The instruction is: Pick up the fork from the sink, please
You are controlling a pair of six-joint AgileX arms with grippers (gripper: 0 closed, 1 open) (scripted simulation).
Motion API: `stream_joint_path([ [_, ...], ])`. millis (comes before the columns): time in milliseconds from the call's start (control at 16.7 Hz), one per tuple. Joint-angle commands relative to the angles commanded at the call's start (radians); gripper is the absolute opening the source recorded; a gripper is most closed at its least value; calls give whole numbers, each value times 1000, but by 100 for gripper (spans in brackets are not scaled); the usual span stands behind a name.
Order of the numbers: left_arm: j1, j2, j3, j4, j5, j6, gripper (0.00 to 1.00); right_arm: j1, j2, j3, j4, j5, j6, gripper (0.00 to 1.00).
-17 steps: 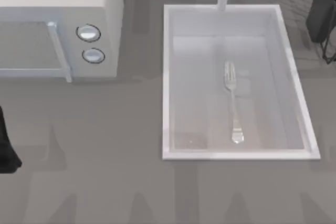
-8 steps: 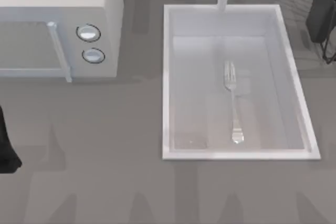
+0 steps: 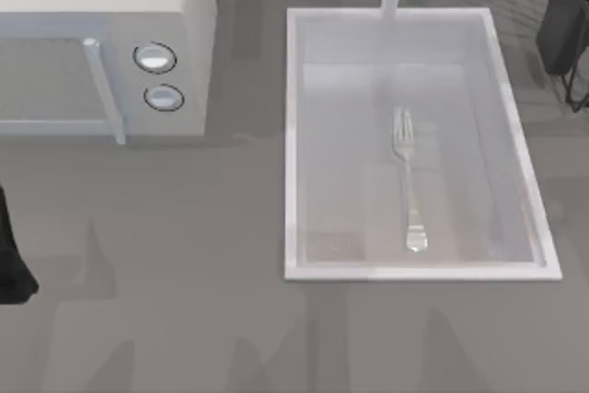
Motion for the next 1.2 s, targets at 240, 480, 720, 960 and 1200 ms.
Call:
stream_joint_path([
  [240,0,0,0,0,0,0,100,51,401,387,-221,3,52,100],
  [480,0,0,0,0,0,0,100,109,835,804,-464,4,112,100],
  [720,0,0,0,0,0,0,100,167,1262,1213,-705,4,177,100],
  [960,0,0,0,0,0,0,100,219,1639,1576,-918,4,237,100],
  [1200,0,0,0,0,0,0,100,260,1924,1855,-1079,3,285,100],
])
